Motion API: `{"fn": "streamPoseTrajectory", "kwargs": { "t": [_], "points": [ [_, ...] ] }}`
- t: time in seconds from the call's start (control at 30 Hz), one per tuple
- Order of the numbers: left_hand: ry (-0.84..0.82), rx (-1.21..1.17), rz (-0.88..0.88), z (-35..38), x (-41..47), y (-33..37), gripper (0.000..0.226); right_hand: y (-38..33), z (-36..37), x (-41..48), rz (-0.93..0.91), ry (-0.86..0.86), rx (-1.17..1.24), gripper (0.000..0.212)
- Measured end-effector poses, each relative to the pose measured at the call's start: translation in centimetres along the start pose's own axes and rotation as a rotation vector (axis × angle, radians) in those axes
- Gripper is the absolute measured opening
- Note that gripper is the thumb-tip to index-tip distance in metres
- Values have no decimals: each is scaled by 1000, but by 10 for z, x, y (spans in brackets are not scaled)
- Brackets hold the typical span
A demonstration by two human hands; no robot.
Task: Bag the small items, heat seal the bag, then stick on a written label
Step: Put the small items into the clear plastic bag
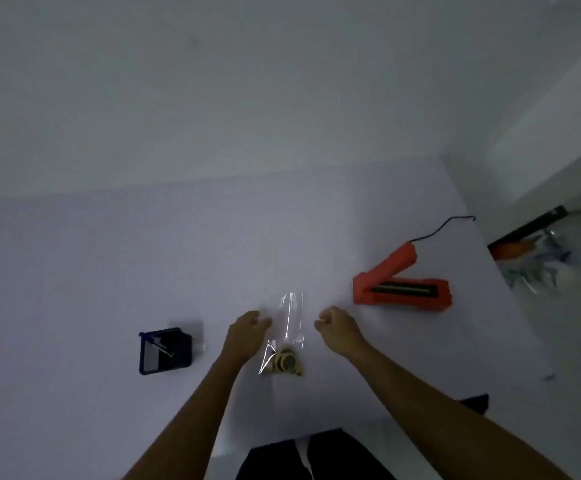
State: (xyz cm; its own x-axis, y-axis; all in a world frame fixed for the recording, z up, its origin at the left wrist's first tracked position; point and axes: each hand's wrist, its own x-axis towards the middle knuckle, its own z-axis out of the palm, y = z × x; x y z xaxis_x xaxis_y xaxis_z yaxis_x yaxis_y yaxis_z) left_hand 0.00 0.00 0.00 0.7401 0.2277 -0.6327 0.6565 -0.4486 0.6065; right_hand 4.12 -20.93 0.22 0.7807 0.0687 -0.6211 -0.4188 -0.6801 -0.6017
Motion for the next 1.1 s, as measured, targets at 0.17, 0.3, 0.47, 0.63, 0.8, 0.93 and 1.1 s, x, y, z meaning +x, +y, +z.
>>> {"fn": "streamPoseTrajectory", "kwargs": {
  "t": [0.17, 0.3, 0.47, 0.63, 0.8, 0.93, 1.1],
  "points": [
    [-170, -6, -20, 27, -2, -29, 40, 26, 31, -8, 126, -183, 209, 22],
    [-93, -43, 60, 28, -1, -36, 11, 28, 47, -12, 128, -125, 284, 39],
    [-90, -40, 207, 19, -8, -46, 16, 35, 52, -19, -7, -6, 318, 20],
    [-113, -159, 285, 22, -28, -56, 22, 46, 51, -28, -143, 35, 299, 17],
    [-80, -228, 272, 34, -40, -56, 23, 46, 44, -28, -196, -39, 273, 16],
    [-47, -227, 255, 37, -35, -53, 12, 47, 38, -13, -252, -38, 253, 9],
    [-146, -234, 193, 41, -36, -55, 53, 50, 38, -9, -312, -105, 212, 6]
  ]
}}
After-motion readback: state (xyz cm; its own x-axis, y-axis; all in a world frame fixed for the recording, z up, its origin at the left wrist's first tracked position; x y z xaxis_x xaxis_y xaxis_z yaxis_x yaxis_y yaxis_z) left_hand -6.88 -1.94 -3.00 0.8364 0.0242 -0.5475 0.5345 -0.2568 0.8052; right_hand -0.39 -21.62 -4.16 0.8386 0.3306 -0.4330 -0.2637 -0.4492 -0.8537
